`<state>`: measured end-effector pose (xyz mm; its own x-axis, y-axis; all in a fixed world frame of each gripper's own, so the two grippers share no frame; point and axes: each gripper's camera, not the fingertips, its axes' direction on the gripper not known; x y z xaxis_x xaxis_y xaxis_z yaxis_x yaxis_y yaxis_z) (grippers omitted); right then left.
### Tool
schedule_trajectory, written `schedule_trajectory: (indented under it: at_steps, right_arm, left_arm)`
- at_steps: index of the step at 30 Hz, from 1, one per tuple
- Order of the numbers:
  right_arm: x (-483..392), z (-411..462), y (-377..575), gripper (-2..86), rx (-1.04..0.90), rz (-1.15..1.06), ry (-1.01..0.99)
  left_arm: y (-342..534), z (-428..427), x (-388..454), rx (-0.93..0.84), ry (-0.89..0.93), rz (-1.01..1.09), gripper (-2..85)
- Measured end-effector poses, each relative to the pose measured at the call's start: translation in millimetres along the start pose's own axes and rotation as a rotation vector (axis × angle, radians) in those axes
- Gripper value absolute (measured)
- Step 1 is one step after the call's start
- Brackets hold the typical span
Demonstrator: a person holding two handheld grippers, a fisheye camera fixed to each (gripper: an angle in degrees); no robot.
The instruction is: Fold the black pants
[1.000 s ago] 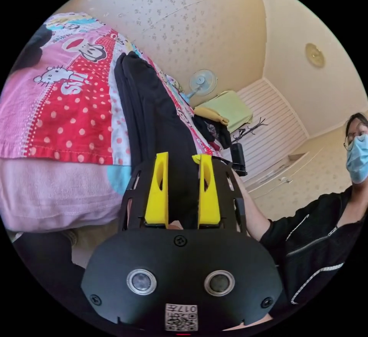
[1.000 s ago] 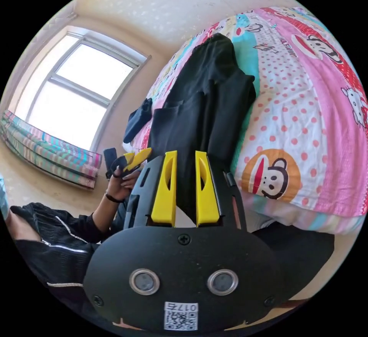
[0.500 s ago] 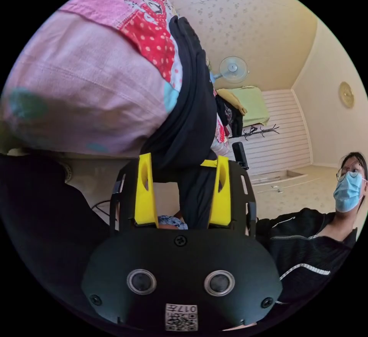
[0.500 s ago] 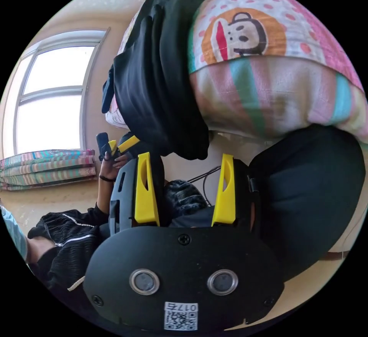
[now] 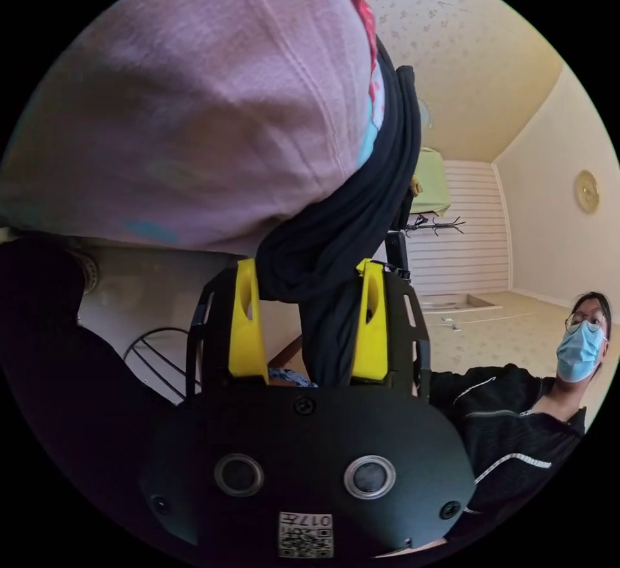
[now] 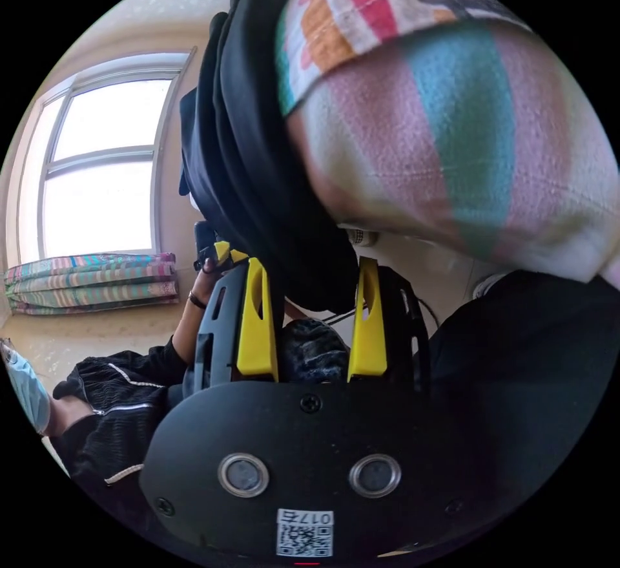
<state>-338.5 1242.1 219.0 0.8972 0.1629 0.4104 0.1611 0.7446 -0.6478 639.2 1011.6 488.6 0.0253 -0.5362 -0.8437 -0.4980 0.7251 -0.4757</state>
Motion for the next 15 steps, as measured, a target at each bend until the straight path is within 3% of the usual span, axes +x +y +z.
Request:
schedule_trajectory:
  at_steps: [10, 15]
  right_arm:
    - [-17.5, -37.4, 35.4, 7.6, -0.017, -0.148, -0.076]
    - [-41.8, -79.9, 69.4, 7.1, 0.087, -0.242, -0.228]
  left_arm:
    - [-2.5, -13.1, -0.7, -0.085, 0.154, 0.029, 11.6]
    - [24.9, -55.1, 80.0, -0.029, 0.209, 0.243, 7.6]
